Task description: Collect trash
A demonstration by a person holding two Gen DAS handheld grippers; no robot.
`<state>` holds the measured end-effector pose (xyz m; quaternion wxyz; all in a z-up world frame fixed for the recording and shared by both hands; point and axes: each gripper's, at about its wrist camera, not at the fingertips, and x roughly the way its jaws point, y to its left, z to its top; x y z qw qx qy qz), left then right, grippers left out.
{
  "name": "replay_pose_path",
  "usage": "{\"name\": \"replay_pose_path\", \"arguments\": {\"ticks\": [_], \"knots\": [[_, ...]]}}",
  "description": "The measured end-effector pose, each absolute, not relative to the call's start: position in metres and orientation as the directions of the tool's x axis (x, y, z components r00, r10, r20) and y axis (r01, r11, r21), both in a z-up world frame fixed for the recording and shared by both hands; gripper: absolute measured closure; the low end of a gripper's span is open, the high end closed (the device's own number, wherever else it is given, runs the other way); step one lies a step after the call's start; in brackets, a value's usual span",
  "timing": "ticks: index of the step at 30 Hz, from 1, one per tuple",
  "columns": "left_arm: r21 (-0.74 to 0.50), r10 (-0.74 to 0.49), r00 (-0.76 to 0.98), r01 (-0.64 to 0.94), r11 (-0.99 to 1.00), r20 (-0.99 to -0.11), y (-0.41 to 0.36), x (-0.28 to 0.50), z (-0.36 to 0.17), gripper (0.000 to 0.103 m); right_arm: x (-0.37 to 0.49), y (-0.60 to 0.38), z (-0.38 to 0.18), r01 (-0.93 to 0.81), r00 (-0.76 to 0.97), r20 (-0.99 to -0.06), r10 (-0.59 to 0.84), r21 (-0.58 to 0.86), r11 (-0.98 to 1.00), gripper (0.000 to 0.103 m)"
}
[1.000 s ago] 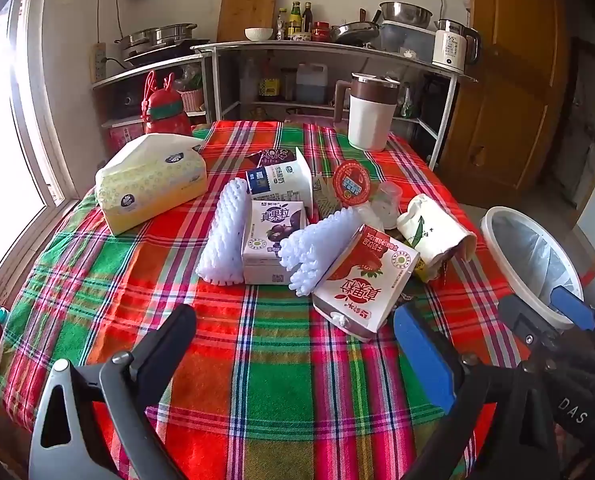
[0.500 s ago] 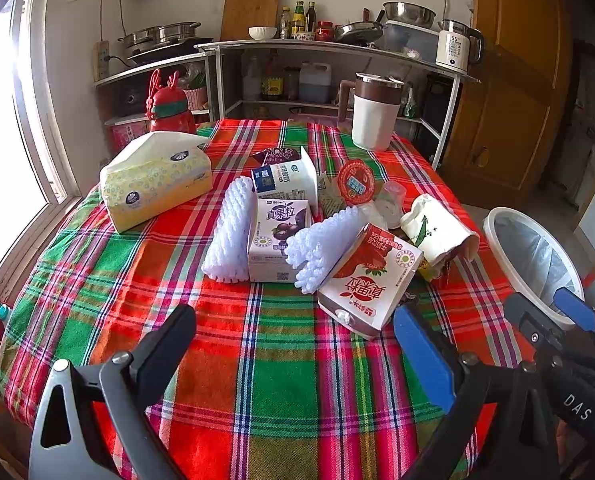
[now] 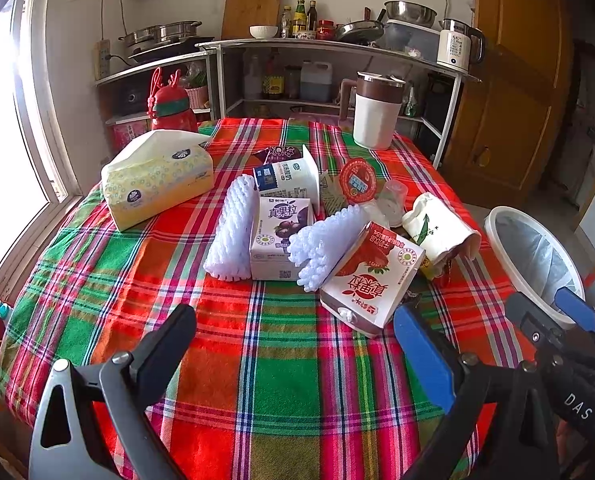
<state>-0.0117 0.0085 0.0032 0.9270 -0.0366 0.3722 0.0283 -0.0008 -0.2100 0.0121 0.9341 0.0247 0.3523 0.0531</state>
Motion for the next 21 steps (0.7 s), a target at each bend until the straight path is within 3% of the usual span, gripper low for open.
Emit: {"name": "replay_pose_path", "arguments": {"ticks": [21], "knots": [[-0.038,0.032,0.722,-0.079,0.996,-0.691,0.009,-0.0111,0.0023,0.003,-0.0038,-0.2097,0.0148,-0.08,0.748,-0.654,0.115,0.084,0.993,0.012]]}}
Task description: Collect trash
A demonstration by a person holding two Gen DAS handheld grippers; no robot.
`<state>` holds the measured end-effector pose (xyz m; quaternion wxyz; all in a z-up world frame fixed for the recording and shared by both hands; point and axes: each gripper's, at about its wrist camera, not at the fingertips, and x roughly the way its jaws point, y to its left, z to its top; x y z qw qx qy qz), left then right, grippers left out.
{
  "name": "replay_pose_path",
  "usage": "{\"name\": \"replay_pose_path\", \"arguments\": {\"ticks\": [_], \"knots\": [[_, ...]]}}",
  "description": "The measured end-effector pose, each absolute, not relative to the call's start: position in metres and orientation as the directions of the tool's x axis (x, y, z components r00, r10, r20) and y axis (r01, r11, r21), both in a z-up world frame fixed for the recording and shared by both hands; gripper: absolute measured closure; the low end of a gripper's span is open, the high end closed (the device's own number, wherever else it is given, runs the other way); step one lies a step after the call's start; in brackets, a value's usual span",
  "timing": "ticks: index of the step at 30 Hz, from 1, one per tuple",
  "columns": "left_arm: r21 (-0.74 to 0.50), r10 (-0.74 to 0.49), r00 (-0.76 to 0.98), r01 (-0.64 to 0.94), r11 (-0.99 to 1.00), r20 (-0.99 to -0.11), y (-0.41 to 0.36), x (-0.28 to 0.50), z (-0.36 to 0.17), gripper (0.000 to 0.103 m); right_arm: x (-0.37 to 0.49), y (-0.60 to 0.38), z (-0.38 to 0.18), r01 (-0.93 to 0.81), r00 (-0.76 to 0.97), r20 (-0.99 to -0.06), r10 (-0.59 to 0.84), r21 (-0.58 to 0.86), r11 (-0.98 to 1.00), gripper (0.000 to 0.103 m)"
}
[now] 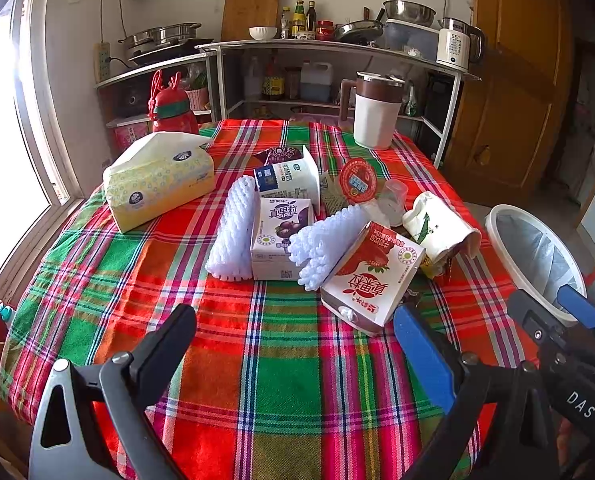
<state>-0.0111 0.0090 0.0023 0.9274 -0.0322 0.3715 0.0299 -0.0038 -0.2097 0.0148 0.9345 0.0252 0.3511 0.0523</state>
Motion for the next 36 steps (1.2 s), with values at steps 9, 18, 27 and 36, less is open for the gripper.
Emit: {"name": "replay_pose_path", "arguments": {"ticks": [9,18,27,36], "knots": [[-0.034,0.034,0.723,-0.08,0.996,-0.69,0.009,-0.012,0.002,0.002,-0.004,-0.21,0.015,-0.08,0.748,-0.653,0.115,0.084,0.993,0.012],[-0.032,0.036,0.722,-0.08,0.996,-0.691,0.009,-0.013,0.003,0.003,-0.004,-0.211,0.015,-0.079,0.747,-0.655,0.115,0.084,0.993,0.012],[-0.023,0.04,0.72,-0.078,0.997,-0.693,0.008,-0.011,0.002,0.002,0.0,-0.213,0.013,-0.072,0.744,-0.659,0.112,0.087,0.994,0.012],[-0.049,-0.031,0.717,-0.005,0.999,-0.697,0.015,0.0,0.003,0.003,0.014,-0.215,0.013,-0.079,0.743,-0.658,0.126,0.101,0.992,0.012]]}}
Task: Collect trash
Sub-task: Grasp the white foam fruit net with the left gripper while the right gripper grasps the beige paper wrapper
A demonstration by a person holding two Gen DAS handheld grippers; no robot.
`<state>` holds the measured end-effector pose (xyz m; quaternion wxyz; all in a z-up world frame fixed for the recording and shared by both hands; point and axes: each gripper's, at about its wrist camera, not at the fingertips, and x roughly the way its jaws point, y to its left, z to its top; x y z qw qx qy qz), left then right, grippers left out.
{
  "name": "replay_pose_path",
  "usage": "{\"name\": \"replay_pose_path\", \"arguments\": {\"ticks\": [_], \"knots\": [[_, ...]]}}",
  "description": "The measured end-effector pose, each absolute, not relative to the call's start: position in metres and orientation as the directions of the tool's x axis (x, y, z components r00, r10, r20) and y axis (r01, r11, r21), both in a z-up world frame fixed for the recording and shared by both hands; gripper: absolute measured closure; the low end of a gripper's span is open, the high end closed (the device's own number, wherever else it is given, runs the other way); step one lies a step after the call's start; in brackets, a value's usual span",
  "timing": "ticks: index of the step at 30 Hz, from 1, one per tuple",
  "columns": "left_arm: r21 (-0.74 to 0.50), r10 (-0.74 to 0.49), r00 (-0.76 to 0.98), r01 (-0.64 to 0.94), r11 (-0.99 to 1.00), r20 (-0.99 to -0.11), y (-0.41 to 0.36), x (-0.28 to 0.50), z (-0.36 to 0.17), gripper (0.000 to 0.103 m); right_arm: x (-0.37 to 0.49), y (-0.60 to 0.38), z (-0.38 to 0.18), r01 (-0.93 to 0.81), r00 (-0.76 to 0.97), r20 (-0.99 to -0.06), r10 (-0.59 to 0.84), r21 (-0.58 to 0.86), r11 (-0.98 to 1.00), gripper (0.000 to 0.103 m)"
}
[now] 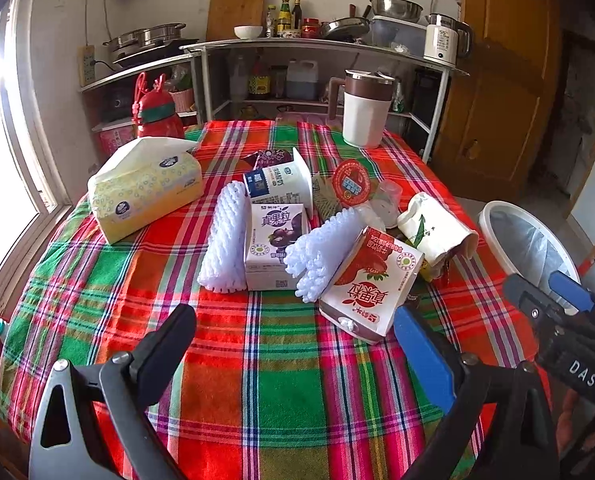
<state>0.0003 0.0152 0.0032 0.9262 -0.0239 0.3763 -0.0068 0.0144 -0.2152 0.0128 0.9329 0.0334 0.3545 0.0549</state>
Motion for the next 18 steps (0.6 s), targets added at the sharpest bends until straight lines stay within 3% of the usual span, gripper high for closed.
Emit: {"name": "replay_pose_path", "arguments": {"ticks": [11,18], "knots": [[-0.088,-0.123,0.684,0.086,0.992,-0.719,0.032,0.043,0.005,0.007,0.071,-0.203,0.022,-0.187,0.735,-0.631,0.25,0.166,0.968,0.016],[-0.101,-0.178,0.642,0.156,0.983,-0.745,0.025,0.064,0.002,0.014,0.1,-0.195,0.01,-0.198,0.675,-0.685,0.276,0.192,0.961,0.035]]}}
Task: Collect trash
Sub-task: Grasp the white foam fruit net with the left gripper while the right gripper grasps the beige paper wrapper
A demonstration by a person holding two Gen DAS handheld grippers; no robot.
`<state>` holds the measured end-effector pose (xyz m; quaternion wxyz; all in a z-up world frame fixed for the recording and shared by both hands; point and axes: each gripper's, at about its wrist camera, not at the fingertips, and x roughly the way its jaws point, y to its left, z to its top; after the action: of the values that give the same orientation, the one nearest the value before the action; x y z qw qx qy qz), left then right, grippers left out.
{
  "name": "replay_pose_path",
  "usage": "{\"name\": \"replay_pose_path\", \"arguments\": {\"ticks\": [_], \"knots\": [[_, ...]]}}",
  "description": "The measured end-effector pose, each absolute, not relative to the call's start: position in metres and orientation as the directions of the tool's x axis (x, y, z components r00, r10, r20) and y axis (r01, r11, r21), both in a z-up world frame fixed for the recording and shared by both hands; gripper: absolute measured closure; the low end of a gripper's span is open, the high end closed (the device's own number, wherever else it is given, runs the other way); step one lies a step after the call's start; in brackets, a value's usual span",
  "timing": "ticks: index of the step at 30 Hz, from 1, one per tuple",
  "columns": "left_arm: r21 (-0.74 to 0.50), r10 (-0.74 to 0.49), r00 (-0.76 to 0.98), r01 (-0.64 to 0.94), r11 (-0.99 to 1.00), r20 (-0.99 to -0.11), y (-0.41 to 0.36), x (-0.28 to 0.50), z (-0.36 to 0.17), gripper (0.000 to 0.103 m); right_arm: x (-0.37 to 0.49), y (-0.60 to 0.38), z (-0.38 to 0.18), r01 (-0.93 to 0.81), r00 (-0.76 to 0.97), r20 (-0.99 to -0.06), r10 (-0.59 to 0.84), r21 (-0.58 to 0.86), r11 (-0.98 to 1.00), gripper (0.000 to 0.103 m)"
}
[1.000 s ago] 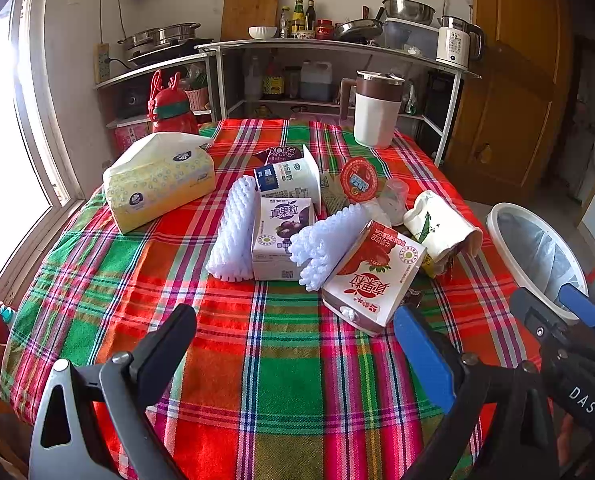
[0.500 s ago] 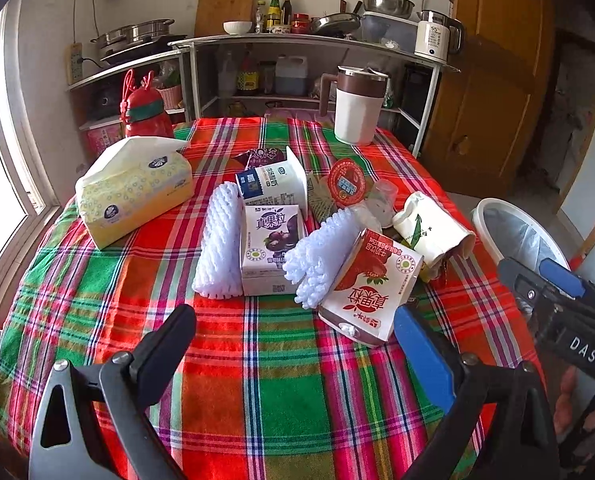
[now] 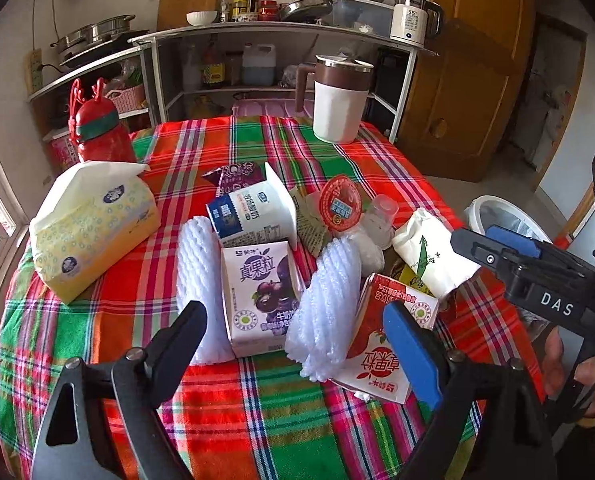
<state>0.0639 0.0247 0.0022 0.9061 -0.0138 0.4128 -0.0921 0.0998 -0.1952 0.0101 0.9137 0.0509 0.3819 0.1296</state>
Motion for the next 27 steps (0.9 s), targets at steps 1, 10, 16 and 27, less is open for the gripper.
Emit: {"name": "replay_pose_path", "arguments": {"ticks": [1,10,16,27], "knots": [[-0.117,-0.191,0.624,0.158,0.98,-0.758,0.024,0.068,-0.002,0.019,0.102,-0.195,0.008,-0.196,0.665,-0.693,0.279,0.199,0.96,0.04],[-0.13,-0.207,0.611,0.169,0.977,-0.764,0.018,0.07,-0.006,0.047,0.105,-0.192,-0.003,-0.217,0.628,-0.709,0.322,0.239,0.947,0.073],[-0.157,-0.237,0.618,0.182,0.971,-0.749,0.019,0.065,-0.003,0.069,0.099,-0.195,-0.002,-0.214,0.64,-0.688,0.342,0.268,0.939,0.081],[-0.165,-0.226,0.705,0.155,0.974,-0.672,0.031,0.054,0.023,0.075,0.087,-0.21,0.015,-0.213,0.684,-0.621,0.382,0.331,0.919,0.082]]}}
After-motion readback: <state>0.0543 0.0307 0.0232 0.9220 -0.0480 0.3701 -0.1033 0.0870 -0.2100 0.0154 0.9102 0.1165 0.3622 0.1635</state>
